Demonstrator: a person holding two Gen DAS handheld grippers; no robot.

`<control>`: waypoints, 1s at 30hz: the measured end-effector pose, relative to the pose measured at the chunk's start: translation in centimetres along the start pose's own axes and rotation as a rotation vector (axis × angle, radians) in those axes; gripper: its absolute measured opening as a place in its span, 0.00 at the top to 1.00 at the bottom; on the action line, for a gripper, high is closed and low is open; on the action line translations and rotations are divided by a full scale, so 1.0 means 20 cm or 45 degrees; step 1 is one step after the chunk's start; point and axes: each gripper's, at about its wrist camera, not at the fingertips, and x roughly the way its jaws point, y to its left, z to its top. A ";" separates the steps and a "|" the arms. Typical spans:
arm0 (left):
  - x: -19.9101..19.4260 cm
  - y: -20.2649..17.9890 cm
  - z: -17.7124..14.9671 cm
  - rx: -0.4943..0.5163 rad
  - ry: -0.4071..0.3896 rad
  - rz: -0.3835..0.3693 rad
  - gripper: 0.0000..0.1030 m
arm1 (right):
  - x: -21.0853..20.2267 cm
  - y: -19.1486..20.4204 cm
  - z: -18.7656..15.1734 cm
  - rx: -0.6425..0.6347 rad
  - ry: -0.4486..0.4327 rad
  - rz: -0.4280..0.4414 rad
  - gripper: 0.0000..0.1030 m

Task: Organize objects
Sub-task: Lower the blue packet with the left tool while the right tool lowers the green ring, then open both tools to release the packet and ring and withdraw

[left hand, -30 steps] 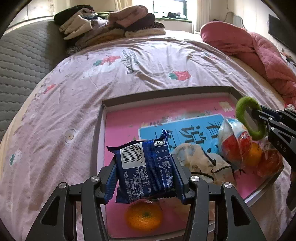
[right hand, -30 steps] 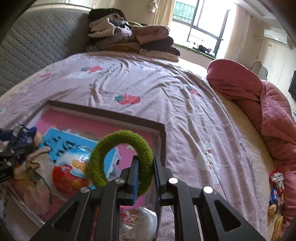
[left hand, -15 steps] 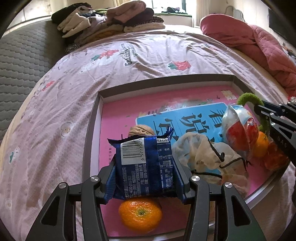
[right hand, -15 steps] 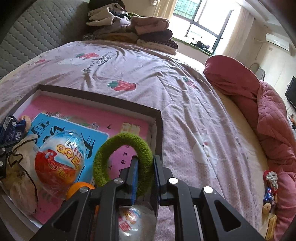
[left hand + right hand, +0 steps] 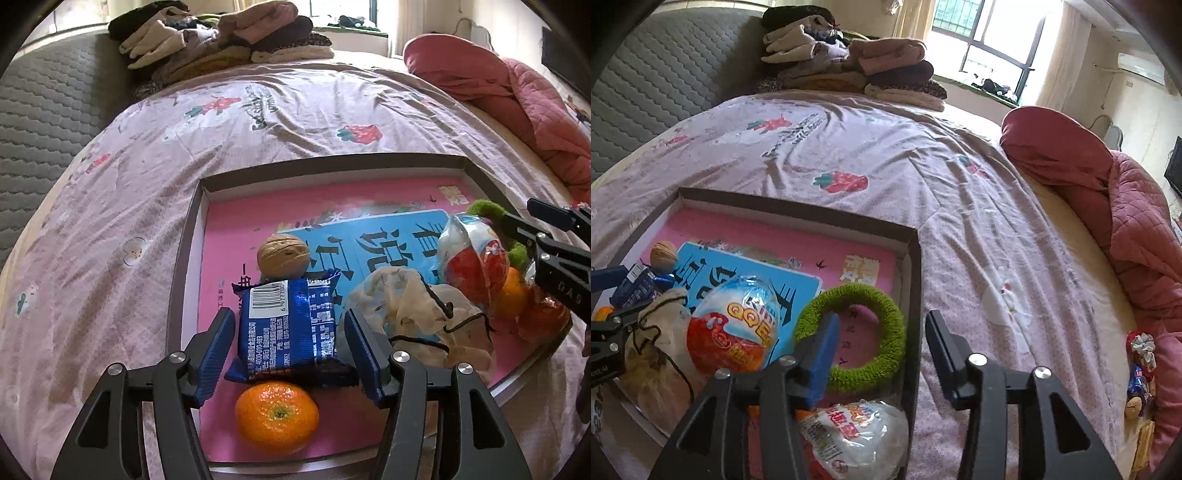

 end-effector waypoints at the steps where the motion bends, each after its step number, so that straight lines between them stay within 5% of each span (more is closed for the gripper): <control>1: -0.01 0.00 0.00 0.000 -0.003 0.002 0.38 | 0.00 0.00 0.00 0.006 -0.002 0.004 0.53; 30: -0.15 0.02 0.06 -0.034 -0.095 0.003 0.29 | -0.12 0.01 0.03 0.033 -0.064 0.065 0.48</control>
